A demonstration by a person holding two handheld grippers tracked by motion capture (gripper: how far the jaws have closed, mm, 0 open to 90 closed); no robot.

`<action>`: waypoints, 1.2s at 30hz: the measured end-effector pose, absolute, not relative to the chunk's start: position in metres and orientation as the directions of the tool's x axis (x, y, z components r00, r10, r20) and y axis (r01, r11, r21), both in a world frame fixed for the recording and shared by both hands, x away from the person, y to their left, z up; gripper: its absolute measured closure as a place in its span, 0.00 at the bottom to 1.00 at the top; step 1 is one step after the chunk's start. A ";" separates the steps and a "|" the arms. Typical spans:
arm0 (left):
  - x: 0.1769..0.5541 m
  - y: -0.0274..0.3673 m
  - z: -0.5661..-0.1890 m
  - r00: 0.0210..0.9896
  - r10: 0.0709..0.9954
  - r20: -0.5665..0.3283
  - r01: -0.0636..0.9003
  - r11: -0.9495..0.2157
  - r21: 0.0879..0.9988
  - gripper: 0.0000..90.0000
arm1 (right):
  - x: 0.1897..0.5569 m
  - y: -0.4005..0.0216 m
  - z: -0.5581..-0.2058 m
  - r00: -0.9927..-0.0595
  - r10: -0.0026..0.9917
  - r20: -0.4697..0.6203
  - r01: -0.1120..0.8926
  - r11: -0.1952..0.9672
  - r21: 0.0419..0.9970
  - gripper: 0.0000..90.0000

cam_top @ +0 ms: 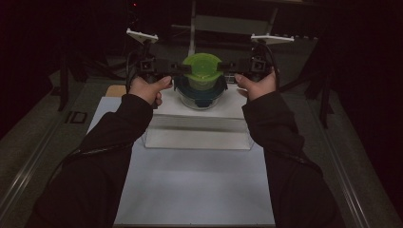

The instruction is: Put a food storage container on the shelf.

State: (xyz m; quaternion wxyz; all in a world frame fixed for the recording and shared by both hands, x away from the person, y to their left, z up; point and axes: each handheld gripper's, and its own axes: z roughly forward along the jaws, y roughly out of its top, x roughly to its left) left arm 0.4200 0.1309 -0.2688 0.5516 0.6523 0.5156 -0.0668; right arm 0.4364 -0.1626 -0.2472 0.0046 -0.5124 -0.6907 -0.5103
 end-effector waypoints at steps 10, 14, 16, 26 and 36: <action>0.422 0.128 -0.269 0.465 0.635 -0.617 0.736 0.110 0.668 0.46 | 0.441 -0.161 -0.244 -0.483 0.720 0.498 0.684 -0.045 0.728 0.42; 0.421 0.130 -0.270 0.492 0.616 -0.615 0.725 0.101 0.682 0.29 | 0.437 -0.159 -0.244 -0.518 0.704 0.487 0.669 -0.022 0.743 0.31; 0.420 0.130 -0.269 0.501 0.617 -0.607 0.710 0.109 0.696 0.27 | 0.436 -0.159 -0.244 -0.531 0.700 0.478 0.660 -0.012 0.751 0.28; 0.415 0.137 -0.273 0.559 0.596 -0.576 0.634 0.140 0.761 0.02 | 0.428 -0.161 -0.245 -0.570 0.686 0.453 0.638 0.022 0.770 0.21; 0.394 0.140 -0.279 0.617 0.629 -0.473 0.559 0.073 0.826 0.01 | 0.416 -0.167 -0.254 -0.589 0.667 0.456 0.630 0.026 0.776 0.20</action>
